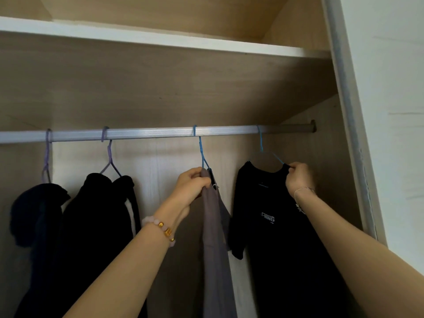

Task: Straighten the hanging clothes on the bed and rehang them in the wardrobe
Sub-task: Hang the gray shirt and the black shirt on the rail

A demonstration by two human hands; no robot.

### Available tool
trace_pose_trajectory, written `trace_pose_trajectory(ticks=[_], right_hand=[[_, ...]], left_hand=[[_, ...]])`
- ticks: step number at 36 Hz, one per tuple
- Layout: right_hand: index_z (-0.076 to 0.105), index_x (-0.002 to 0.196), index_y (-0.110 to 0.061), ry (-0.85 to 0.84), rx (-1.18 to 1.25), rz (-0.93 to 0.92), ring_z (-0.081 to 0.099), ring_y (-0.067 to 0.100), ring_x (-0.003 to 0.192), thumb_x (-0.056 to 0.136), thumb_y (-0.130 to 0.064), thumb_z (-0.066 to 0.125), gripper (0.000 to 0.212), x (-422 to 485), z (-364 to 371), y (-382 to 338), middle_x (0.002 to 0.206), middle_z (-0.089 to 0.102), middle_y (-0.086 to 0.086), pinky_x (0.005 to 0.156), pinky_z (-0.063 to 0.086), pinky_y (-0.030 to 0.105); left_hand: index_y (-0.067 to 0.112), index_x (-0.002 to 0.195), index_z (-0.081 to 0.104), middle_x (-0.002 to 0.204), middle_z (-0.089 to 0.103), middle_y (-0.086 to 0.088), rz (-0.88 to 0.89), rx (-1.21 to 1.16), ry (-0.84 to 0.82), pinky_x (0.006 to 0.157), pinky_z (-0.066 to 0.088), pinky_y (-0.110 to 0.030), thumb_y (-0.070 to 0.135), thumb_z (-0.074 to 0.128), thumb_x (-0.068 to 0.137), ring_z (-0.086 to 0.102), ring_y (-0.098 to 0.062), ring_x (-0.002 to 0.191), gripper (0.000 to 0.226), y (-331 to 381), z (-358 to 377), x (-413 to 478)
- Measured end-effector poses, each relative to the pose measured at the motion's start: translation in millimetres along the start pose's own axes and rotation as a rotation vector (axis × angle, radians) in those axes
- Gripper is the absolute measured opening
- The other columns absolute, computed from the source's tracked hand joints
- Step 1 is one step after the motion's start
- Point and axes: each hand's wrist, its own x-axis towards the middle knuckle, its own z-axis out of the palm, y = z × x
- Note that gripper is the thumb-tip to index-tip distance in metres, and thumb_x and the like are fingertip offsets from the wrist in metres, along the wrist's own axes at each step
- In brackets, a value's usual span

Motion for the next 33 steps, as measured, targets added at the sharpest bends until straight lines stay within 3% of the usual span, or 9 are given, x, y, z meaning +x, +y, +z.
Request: trace_pose_trajectory(ticks=[4,7,10,13,18,22,26,28,33], right_hand=[[0.058,0.122,-0.003,-0.007,-0.01,0.028,0.053,0.038,0.114,0.098,-0.005,0.037,0.032,2,-7,-2,0.122,0.058,0.021,0.092,0.044,0.039],[0.059,0.122,-0.005,-0.019,-0.001,0.021,0.054,0.037,0.113,0.098,-0.005,0.036,0.033,1,-6,-2,0.121,0.059,0.02,0.091,0.044,0.038],[0.057,0.125,-0.007,-0.044,0.02,0.031,0.052,0.036,0.115,0.099,-0.006,0.036,0.034,-2,-8,-2,0.123,0.058,0.019,0.091,0.042,0.035],[0.058,0.124,-0.009,-0.068,0.07,0.047,0.053,0.035,0.114,0.099,-0.01,0.037,0.032,-2,-10,-2,0.123,0.059,0.017,0.088,0.042,0.034],[0.054,0.127,-0.006,-0.129,0.068,0.019,0.057,0.028,0.092,0.099,-0.014,0.039,0.033,-7,-9,-6,0.102,0.059,0.011,0.075,0.043,0.031],[0.043,0.136,-0.01,-0.051,-0.156,-0.188,0.052,0.033,0.116,0.097,-0.017,0.043,0.04,-29,-16,-21,0.129,0.052,0.015,0.096,0.045,0.045],[0.048,0.132,-0.013,0.07,-0.154,-0.412,0.052,0.033,0.117,0.094,-0.017,0.048,0.038,-56,-14,-49,0.132,0.052,0.014,0.095,0.046,0.046],[0.052,0.128,-0.015,0.028,-0.097,-0.461,0.054,0.033,0.115,0.094,-0.019,0.048,0.035,-70,-11,-68,0.13,0.055,0.012,0.095,0.046,0.044],[0.057,0.124,-0.016,-0.175,0.094,-0.447,0.054,0.029,0.116,0.09,-0.027,0.054,0.035,-101,14,-116,0.124,0.061,0.007,0.095,0.041,0.036]], left_hand=[[0.016,0.096,0.058,0.107,0.059,-0.004,0.001,0.008,-0.009,0.09,0.047,-0.03,-0.006,0.053,0.079,0.055,-0.022,0.108,0.028,1,11,3],[0.016,0.104,0.057,0.107,0.058,-0.003,0.014,0.022,-0.026,0.083,0.048,-0.025,-0.003,0.054,0.081,0.056,-0.019,0.103,0.03,0,15,3],[0.016,0.105,0.051,0.088,0.055,0.005,0.031,0.025,-0.032,0.071,0.047,-0.018,-0.002,0.053,0.084,0.055,-0.012,0.085,0.028,-1,17,1],[0.016,0.118,0.05,0.088,0.052,0.01,0.028,0.049,-0.026,0.086,0.047,-0.026,0.003,0.054,0.086,0.053,-0.016,0.097,0.035,-3,16,1],[0.014,0.141,0.034,0.136,0.047,0.0,0.011,0.11,-0.048,0.108,0.038,-0.037,0.015,0.057,0.088,0.048,-0.019,0.121,0.058,-1,6,-10],[0.018,0.144,0.028,0.145,0.04,0.001,0.039,0.173,-0.086,0.11,0.037,-0.039,0.02,0.057,0.087,0.045,-0.018,0.127,0.064,5,-6,-26],[0.019,0.146,0.026,0.144,0.039,0.005,0.124,0.269,-0.105,0.109,0.033,-0.028,0.022,0.057,0.089,0.041,-0.013,0.129,0.065,12,-24,-48],[0.019,0.143,0.031,0.144,0.04,0.005,0.192,0.338,-0.085,0.1,0.034,-0.021,0.019,0.057,0.09,0.043,-0.011,0.127,0.06,17,-36,-59],[0.019,0.13,0.046,0.133,0.051,0.007,0.372,0.578,0.099,0.097,0.043,-0.025,0.017,0.058,0.088,0.052,-0.011,0.117,0.044,31,-88,-76]])
